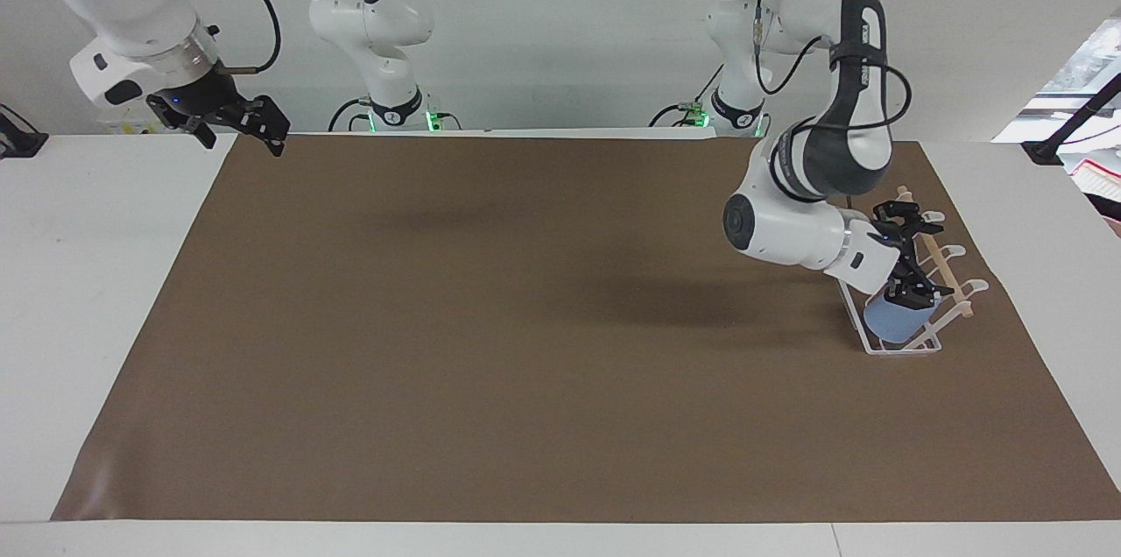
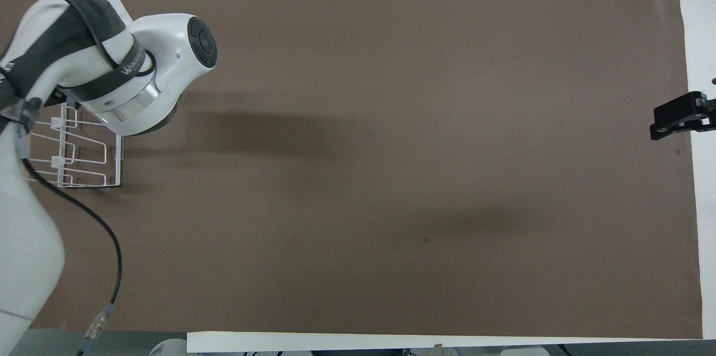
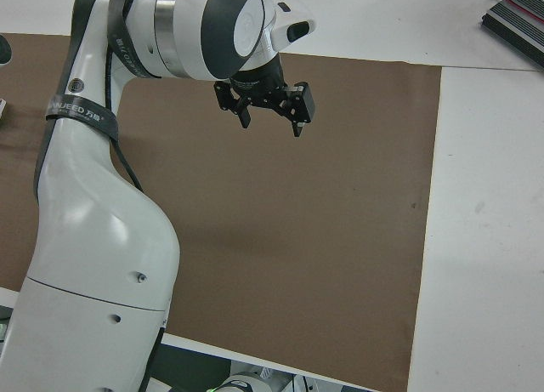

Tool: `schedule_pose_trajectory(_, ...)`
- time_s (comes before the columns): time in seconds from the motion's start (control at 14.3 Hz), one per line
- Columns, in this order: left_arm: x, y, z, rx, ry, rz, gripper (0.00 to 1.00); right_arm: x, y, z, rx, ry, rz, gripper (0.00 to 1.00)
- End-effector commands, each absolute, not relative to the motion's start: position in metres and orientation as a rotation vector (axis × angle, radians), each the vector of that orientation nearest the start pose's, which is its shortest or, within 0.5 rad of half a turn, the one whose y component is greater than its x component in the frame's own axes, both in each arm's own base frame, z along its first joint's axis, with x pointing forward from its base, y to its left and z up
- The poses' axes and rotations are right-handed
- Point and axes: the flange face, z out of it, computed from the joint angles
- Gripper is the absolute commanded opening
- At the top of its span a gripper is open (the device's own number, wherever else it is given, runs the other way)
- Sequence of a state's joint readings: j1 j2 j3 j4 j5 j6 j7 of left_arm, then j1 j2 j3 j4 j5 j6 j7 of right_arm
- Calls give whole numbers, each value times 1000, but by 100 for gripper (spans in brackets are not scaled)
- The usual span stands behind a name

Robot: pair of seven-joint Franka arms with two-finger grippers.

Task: Hang cup on cup holder
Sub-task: 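Open the left gripper and lift it away from the hung cup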

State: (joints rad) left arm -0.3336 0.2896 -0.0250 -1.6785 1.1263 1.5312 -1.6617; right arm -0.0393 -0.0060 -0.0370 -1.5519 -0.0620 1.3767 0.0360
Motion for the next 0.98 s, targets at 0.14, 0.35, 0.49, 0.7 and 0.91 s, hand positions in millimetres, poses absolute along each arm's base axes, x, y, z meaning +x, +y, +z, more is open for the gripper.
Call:
schedule_pose_trajectory(0.14, 592, -90, 511, -2118, -856, -517, 100, 522, -49, 622, -3167, 173, 273, 99)
schedule_pose_trajectory(0.35, 584, -90, 512, -2370, -811, -290, 100, 522, -49, 622, -3166, 176, 273, 99)
schedule_pose_trajectory(0.49, 574, -95, 519, -2530, -675, -155, 100, 522, -49, 622, -3166, 176, 273, 99)
schedule_pose_trajectory(0.7, 565, -79, 546, -2805, -602, -3, 100, 522, -49, 622, -3166, 176, 273, 99)
schedule_pose_trajectory(0.91, 554, -60, 572, -3027, -398, 103, 100, 522, -49, 622, -3166, 176, 273, 99)
